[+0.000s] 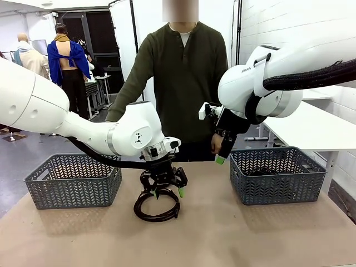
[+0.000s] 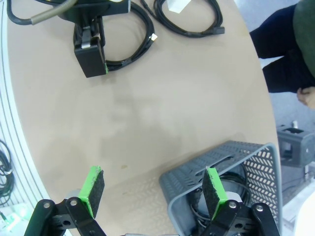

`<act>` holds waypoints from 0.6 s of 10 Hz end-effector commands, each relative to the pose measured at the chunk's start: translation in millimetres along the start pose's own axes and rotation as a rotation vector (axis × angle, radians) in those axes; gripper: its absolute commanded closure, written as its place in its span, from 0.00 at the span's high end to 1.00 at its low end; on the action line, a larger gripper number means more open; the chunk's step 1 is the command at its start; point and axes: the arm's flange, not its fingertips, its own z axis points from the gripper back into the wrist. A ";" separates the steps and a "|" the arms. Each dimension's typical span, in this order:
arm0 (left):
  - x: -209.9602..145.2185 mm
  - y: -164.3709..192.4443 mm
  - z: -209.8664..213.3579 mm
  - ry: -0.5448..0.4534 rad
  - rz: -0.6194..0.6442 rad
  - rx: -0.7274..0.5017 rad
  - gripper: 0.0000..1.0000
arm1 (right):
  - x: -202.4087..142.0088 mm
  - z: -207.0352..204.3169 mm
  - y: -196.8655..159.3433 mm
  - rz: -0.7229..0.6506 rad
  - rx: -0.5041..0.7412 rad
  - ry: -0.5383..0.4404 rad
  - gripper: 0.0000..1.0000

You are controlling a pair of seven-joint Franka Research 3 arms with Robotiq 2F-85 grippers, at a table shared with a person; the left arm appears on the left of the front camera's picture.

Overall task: Organize the cables according to human instructions.
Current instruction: Pick up a bundle of cables and place it in the basket indicated by the human.

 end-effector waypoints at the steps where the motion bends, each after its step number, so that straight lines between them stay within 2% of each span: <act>1: 7.3 -8.3 -3.2 -0.019 0.062 0.028 1.00 | -1.3 -0.2 0.7 -0.002 0.000 0.000 1.00; 6: 16.3 -19.0 -17.2 -0.017 0.121 0.074 1.00 | -1.3 -0.2 0.7 -0.002 0.000 0.000 1.00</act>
